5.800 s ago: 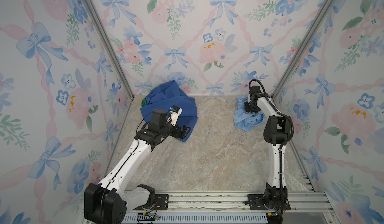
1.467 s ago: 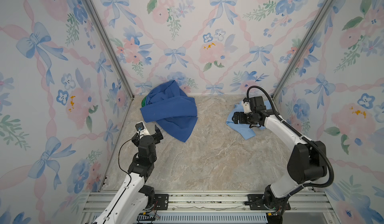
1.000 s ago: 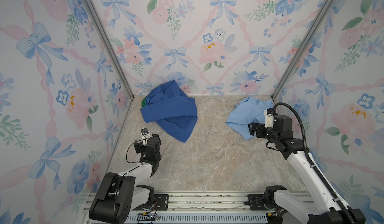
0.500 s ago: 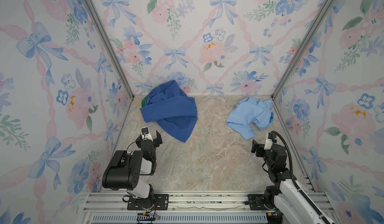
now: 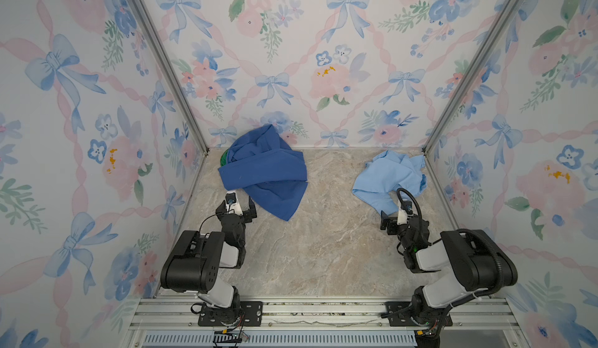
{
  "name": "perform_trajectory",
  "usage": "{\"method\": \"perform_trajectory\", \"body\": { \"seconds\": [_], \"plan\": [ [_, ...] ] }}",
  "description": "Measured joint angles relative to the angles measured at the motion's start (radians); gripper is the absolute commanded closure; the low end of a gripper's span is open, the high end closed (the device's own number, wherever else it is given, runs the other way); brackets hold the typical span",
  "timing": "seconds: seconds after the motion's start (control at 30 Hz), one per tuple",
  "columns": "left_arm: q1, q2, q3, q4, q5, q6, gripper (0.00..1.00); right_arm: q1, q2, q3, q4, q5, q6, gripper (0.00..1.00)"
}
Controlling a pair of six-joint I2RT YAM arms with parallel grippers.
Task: Pick out a specific cloth from the pile
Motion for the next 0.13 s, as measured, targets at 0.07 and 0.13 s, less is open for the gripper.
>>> {"method": "perform_trajectory", "body": {
  "seconds": [0.07, 0.13],
  "plan": [
    [0.0, 0.001, 0.002, -0.018, 0.002, 0.007, 0.02, 0.022, -0.014, 0.07, -0.043, 0.033, -0.008, 0.03],
    [0.0, 0.001, 0.004, -0.026, 0.008, 0.012, 0.02, 0.032, -0.014, 0.12, -0.048, 0.062, -0.011, 0.03]
  ]
}}
